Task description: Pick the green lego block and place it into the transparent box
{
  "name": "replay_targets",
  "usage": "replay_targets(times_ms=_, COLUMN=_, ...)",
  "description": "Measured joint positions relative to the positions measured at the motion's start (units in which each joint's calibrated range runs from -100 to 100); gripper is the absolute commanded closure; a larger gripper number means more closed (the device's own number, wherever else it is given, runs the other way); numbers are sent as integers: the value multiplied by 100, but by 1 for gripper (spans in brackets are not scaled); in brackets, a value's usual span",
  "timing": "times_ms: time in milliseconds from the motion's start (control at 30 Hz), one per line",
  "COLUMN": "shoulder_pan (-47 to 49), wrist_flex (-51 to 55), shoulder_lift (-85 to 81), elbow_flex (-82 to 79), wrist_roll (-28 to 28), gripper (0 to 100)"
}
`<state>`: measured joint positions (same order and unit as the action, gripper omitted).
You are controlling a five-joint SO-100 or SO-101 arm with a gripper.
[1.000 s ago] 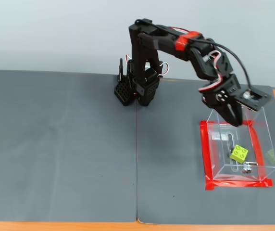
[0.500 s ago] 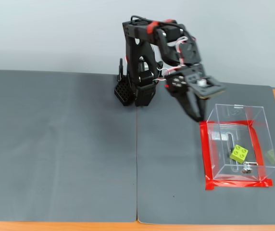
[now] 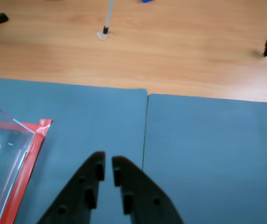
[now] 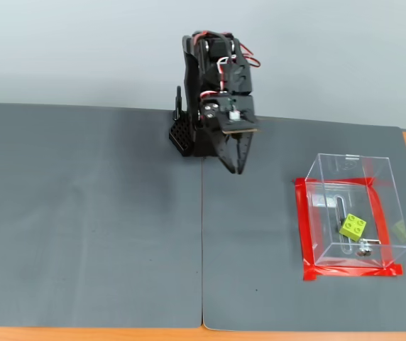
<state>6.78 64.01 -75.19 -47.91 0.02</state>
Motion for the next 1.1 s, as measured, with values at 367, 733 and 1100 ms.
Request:
replay_targets(times_ms=367, shoulder_pan=-508, wrist_flex=0, shoulder_lift=-2209, elbow_flex=-1913, wrist_roll=20, gripper=98)
replay_targets(times_ms=733, shoulder_pan=-730, wrist_flex=0, shoulder_lift=-2396, elbow_flex=-3574, wrist_roll=10, gripper=98)
replay_targets(times_ms=1100, shoulder_pan=-685, wrist_flex=0, shoulder_lift=-2404, elbow_flex=-4796, wrist_roll=0, gripper=98)
